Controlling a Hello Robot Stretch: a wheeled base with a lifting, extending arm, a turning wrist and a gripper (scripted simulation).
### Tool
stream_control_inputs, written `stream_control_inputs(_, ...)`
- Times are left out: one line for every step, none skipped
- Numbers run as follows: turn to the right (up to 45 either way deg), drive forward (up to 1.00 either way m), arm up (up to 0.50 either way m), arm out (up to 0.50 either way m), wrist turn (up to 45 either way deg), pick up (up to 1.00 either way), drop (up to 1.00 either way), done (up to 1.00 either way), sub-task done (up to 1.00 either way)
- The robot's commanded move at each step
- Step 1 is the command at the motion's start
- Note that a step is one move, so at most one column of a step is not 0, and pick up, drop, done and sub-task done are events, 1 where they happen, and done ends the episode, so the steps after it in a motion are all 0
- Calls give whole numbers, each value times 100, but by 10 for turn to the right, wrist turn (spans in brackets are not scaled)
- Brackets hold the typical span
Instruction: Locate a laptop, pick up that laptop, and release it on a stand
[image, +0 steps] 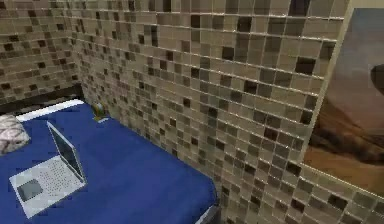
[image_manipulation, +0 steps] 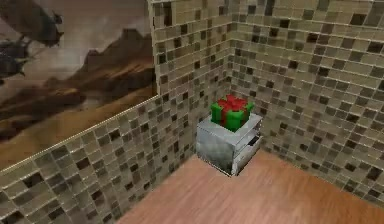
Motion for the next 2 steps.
stream_control_inputs(-450, 0, 0, 0, 0, 0, 0, 0, 0)
stream_control_inputs(-450, 0, 0, 0, 0, 0, 0, 0, 0)
